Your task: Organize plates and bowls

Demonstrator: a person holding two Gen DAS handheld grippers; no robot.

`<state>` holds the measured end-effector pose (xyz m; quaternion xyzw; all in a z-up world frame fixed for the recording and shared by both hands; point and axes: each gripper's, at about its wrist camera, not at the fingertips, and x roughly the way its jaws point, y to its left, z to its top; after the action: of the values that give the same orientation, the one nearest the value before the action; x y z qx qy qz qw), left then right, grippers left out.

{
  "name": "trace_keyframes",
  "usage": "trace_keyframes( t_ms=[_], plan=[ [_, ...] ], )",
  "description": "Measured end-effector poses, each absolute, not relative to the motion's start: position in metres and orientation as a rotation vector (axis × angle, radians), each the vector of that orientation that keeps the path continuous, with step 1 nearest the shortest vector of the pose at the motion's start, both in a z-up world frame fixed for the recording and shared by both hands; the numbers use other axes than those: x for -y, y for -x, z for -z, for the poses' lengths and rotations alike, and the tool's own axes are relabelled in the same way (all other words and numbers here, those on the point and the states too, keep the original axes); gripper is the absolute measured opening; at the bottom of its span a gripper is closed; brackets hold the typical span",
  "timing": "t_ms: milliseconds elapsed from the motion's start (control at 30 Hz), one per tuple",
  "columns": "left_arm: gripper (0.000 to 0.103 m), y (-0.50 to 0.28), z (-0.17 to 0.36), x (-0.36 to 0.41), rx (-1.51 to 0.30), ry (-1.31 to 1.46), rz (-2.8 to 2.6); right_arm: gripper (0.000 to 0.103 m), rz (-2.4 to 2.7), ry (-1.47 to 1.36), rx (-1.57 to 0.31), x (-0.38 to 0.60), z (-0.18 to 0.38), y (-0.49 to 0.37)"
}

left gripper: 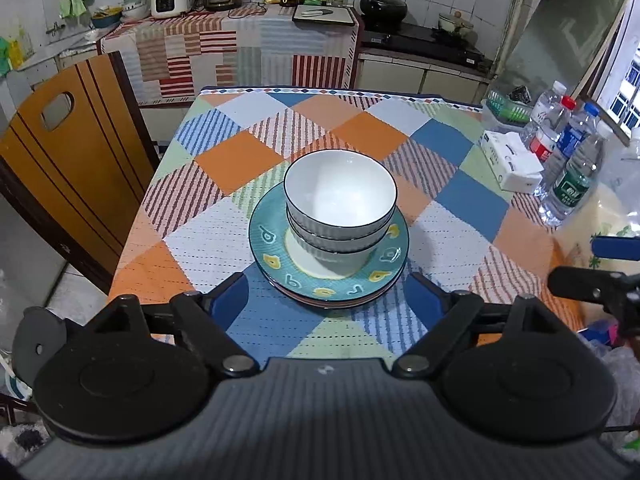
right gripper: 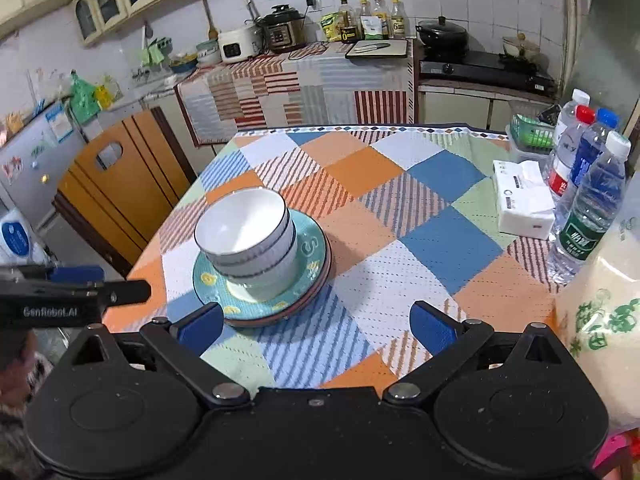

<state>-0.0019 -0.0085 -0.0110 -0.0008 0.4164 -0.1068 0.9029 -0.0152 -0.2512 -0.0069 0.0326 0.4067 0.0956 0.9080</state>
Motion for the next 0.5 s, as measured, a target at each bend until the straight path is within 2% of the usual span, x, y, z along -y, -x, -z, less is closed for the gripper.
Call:
trace_keyframes(
  t_ms=[200,500],
  plan=[
    [0.095,0.012,0.012,0.008,-0.809,-0.009,0.222,0.101,-0.151,0.019,-0.794,0.244,0.008,0.035],
    [0.097,0.027,0.011,0.010,-0.753,-0.018,0.232,0.101,-0.084,0.106,-0.731,0.238,0.017,0.048]
  ],
)
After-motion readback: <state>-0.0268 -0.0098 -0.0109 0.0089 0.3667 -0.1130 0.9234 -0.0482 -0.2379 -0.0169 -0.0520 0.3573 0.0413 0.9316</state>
